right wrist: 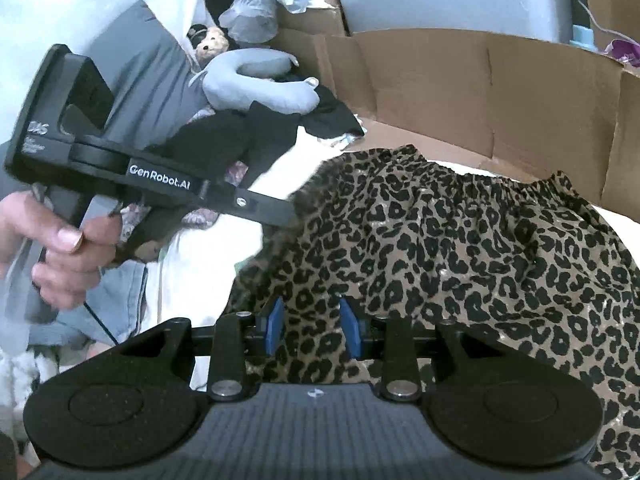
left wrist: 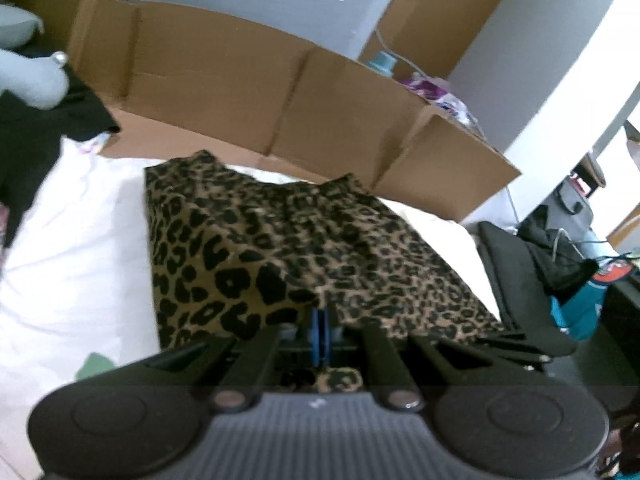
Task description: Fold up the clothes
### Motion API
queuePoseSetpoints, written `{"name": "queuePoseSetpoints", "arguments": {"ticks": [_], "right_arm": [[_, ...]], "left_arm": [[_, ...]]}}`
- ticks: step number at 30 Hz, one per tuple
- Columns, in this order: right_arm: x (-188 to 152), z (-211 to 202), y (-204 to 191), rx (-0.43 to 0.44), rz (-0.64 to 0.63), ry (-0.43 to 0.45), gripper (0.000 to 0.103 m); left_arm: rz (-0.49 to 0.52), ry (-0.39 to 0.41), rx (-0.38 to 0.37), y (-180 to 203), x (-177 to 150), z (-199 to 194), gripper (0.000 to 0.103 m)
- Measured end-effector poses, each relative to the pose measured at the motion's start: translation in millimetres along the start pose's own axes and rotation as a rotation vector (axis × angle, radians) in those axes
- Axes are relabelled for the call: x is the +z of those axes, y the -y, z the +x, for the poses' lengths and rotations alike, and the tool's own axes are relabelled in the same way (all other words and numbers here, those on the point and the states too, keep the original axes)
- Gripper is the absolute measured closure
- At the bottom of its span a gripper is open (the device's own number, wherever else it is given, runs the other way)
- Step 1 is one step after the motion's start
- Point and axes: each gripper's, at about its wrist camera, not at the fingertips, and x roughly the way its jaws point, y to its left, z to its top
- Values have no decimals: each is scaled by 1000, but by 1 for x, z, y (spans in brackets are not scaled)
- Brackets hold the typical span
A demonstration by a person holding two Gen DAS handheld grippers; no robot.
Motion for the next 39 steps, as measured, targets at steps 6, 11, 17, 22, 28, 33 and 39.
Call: {"name": "queuePoseSetpoints", "arguments": {"ticks": [6, 11, 17, 22, 28, 33, 39], "right_arm": [[7, 12, 1, -20, 30, 8, 65], [12, 20, 1, -31, 58, 15, 65], [12, 28, -2, -98, 49, 24, 65], [13, 27, 2, -112, 49, 65, 101], [12, 17, 16, -152, 65, 59, 103], [14, 4, 31, -179, 95, 75, 103], [16, -15, 52, -210, 136, 104, 103]], "left_arm": [[21, -10, -39, 19, 3, 9, 100], [23, -19, -60, 28, 4, 13, 100], [8, -17, -98, 34, 5, 14, 100], [27, -15, -106, 42, 7, 13, 99], [64, -12, -79, 46, 7, 7, 52], [60, -29, -36, 41, 4, 10, 49], [44, -74, 5, 29, -8, 17, 47]]}}
